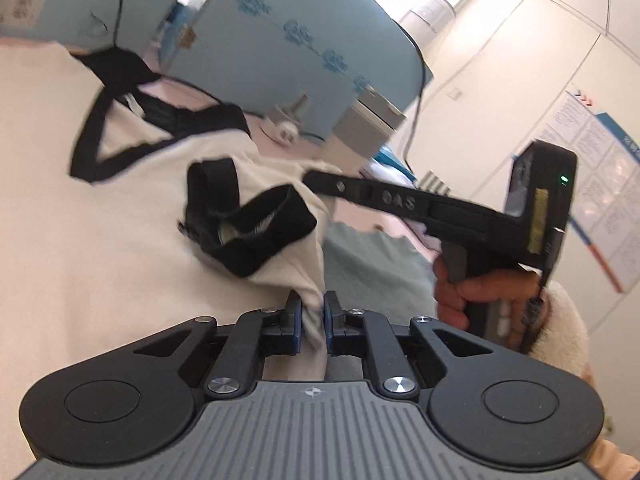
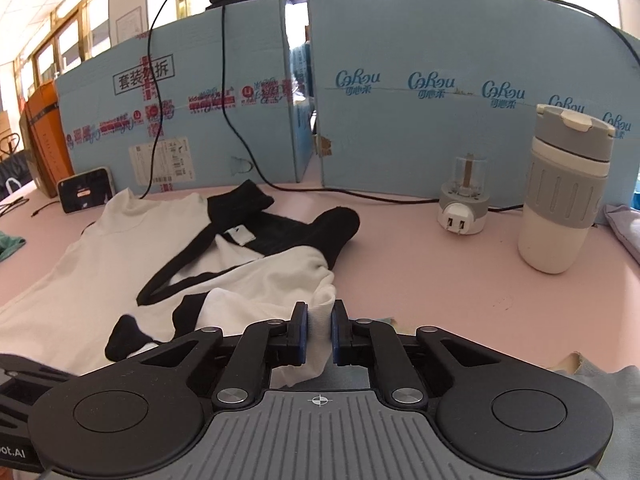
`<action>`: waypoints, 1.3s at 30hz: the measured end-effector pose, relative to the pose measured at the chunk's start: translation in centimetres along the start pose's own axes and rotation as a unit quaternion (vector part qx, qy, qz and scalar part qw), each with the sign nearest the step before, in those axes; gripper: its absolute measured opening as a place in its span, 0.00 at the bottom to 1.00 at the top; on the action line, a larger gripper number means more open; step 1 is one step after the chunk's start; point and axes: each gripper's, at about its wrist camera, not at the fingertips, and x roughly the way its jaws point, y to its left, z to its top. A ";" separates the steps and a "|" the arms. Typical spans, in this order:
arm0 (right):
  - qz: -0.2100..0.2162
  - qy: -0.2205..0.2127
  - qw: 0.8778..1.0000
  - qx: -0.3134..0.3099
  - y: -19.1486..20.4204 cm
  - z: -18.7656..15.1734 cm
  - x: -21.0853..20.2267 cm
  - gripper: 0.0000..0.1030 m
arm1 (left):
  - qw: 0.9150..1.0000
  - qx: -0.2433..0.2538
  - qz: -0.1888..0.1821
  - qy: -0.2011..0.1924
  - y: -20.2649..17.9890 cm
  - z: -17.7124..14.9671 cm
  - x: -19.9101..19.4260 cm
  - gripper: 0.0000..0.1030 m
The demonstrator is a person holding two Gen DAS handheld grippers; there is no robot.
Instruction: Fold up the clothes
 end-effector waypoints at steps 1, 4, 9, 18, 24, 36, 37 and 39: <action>-0.009 -0.003 1.000 0.007 -0.4 0.2 0.0 0.09 | 1.000 0.000 -0.002 0.008 -0.3 -0.3 0.1 0.09; -0.029 0.012 0.999 0.022 -1.2 0.2 1.1 0.09 | 1.000 -0.013 -0.011 0.017 -0.5 -0.7 0.1 0.09; -0.050 0.038 0.997 0.041 -2.1 -0.9 3.2 0.10 | 0.998 -0.048 -0.038 0.021 0.5 -1.3 0.0 0.10; -0.007 -0.036 0.996 0.081 -1.5 -0.7 -2.1 0.17 | 0.996 0.002 -0.092 0.001 -3.6 -3.0 -1.8 0.73; 0.054 -0.018 0.998 0.033 1.9 -2.4 -4.3 0.17 | 0.996 0.030 -0.080 -0.004 -3.0 -2.8 -3.0 0.84; 0.040 0.025 0.998 -0.052 5.5 -3.9 -3.1 0.17 | 0.998 0.063 -0.024 -0.019 -2.5 -4.4 -4.5 0.92; 0.038 0.024 0.998 -0.052 5.5 -3.9 -3.1 0.17 | 0.998 0.062 -0.022 -0.020 -2.5 -4.6 -4.9 0.92; 0.036 0.025 0.998 -0.048 5.5 -3.9 -3.1 0.18 | 0.998 0.058 -0.019 -0.023 -2.4 -4.5 -5.1 0.92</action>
